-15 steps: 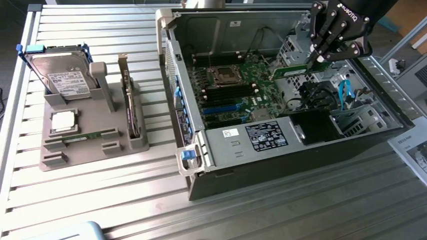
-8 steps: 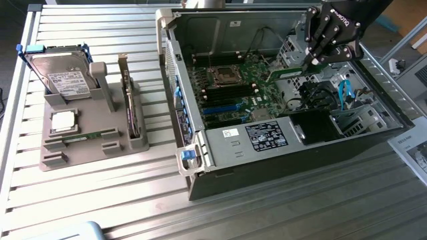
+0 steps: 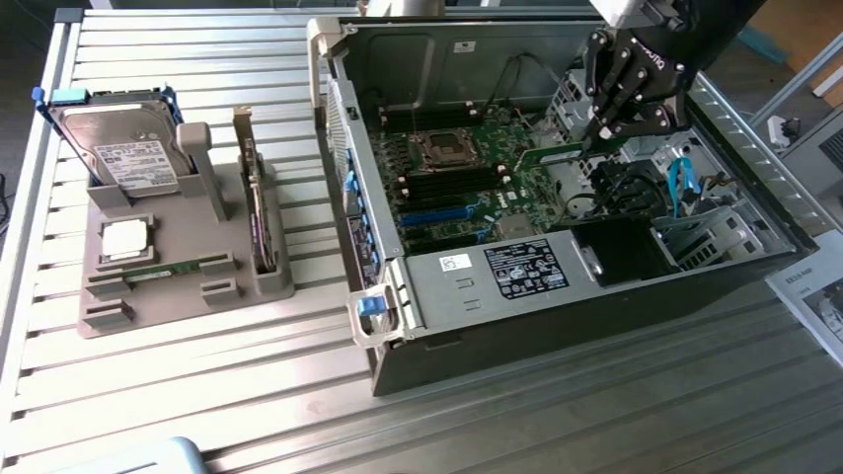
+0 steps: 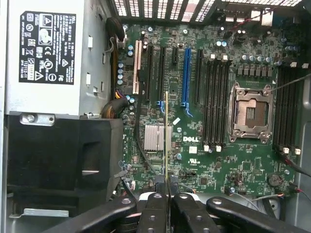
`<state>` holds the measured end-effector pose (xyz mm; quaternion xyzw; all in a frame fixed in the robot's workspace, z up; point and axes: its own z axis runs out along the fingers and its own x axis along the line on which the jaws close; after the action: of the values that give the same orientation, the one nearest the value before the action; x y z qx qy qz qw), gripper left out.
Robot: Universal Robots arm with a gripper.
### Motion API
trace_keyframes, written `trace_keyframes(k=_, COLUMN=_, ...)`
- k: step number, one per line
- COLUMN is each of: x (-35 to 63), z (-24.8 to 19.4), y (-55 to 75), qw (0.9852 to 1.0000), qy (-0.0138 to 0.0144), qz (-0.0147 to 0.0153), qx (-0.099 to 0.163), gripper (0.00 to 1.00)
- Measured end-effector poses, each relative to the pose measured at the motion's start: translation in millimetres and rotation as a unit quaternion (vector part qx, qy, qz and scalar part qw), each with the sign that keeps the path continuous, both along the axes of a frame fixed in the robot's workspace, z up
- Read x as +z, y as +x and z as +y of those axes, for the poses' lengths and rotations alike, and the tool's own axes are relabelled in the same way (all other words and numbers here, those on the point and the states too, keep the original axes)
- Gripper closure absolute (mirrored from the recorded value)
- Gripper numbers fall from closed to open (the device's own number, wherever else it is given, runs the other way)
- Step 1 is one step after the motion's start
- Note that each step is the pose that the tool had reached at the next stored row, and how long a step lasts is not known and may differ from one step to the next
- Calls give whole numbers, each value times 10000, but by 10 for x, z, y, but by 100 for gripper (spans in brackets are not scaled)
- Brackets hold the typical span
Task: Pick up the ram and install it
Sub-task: 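Insert the ram into the slot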
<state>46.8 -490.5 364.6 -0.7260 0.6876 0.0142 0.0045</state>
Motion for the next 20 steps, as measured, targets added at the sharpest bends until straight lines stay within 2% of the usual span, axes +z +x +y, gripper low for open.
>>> trace_keyframes(k=4, x=-92, z=16, y=-20, qw=9997, qy=0, qz=0, qx=-238, gripper=88)
trace_keyframes(k=8, x=-158, z=23, y=-69, qw=9997, qy=2, qz=0, qx=-238, gripper=88)
trace_keyframes(k=12, x=-227, z=61, y=-158, qw=9997, qy=3, qz=-1, qx=-237, gripper=88)
trace_keyframes(k=20, x=-364, z=98, y=-278, qw=9997, qy=2, qz=0, qx=-231, gripper=88)
